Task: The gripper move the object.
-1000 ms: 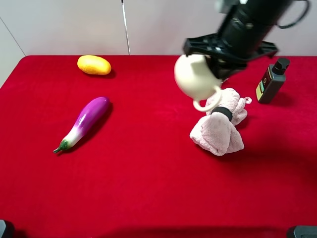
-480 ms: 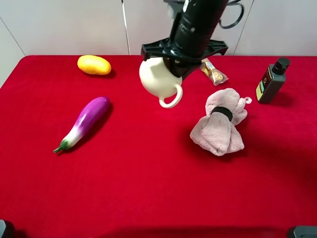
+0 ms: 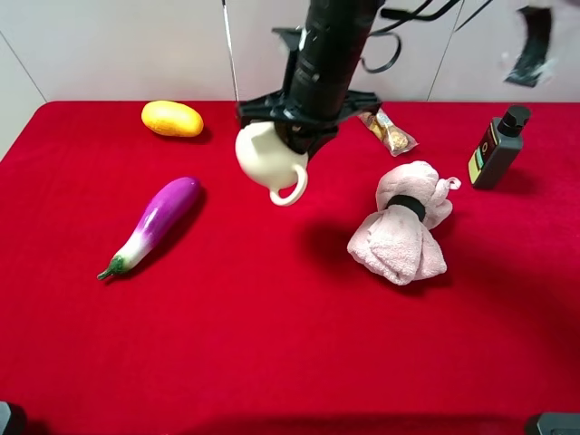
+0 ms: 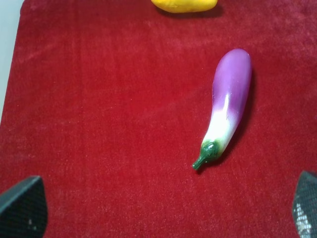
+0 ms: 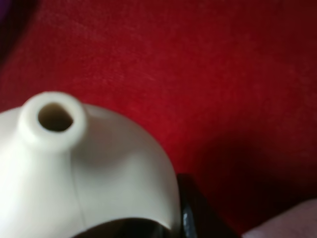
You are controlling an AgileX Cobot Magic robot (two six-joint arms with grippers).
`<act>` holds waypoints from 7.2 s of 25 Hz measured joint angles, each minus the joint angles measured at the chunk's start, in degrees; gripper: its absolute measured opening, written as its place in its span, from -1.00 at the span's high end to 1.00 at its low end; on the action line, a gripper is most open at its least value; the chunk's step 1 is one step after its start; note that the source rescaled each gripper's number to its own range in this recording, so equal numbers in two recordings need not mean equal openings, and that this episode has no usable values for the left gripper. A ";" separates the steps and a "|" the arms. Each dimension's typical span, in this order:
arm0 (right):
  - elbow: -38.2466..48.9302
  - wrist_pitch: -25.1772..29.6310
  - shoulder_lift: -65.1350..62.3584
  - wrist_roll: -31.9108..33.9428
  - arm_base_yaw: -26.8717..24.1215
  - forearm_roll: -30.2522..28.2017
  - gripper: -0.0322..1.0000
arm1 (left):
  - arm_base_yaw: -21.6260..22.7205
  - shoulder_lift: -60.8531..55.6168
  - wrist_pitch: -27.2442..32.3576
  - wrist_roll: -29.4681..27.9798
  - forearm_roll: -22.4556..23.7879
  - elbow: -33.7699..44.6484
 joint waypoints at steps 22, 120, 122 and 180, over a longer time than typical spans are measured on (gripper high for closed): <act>-4.63 -7.62 9.56 1.80 2.41 1.80 0.94 | 0.00 0.00 0.00 0.00 0.33 0.00; -12.26 9.62 -2.37 -1.50 10.42 -2.75 -1.00 | 0.00 0.00 0.00 0.00 0.38 0.00; -9.79 9.62 -4.66 -1.50 10.42 -3.30 -1.00 | 0.00 0.00 0.00 0.00 0.38 0.00; 49.47 6.73 -97.27 -2.40 -23.56 -11.58 -1.00 | 0.00 0.00 0.00 0.00 0.38 0.00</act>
